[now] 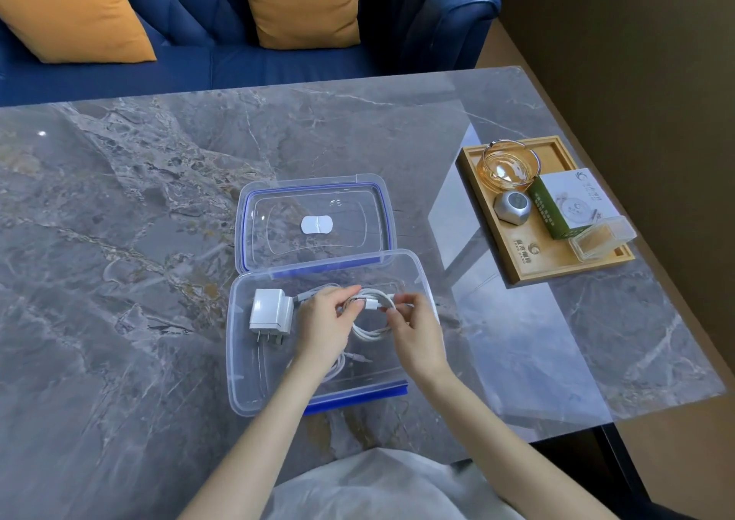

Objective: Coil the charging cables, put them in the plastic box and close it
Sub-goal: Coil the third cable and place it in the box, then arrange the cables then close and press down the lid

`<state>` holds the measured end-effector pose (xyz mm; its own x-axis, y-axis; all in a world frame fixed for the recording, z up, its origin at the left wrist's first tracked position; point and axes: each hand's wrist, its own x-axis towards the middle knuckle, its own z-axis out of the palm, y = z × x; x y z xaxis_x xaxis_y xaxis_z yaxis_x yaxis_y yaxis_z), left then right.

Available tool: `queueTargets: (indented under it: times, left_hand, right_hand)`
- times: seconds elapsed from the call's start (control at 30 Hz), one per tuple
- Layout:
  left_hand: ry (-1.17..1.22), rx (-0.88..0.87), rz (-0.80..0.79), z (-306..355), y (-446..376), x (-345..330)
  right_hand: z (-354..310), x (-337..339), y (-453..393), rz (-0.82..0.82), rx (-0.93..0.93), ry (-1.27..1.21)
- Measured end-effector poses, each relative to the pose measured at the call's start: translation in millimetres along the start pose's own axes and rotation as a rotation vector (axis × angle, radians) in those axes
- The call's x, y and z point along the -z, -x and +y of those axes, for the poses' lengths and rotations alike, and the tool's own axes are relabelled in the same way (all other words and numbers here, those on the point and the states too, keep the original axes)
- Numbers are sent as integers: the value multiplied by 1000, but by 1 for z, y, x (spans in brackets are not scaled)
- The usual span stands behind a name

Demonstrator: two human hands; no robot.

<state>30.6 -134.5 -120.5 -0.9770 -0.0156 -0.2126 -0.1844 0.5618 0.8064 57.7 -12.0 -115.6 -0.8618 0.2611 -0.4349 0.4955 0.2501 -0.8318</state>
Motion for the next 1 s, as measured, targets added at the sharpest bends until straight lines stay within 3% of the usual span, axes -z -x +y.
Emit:
queueTargets:
  times: [0.37, 0.63, 1.0]
  left_hand:
    - [-422, -213, -205, 0, -36, -19]
    - [-520, -279, -180, -1, -41, -23]
    - [-757, -291, -302, 7, -53, -6]
  right_hand:
    - [-2, -7, -12, -70, -48, 314]
    - [-8, -7, -17, -101, -77, 272]
    - [-23, 5, -18, -141, -13, 183]
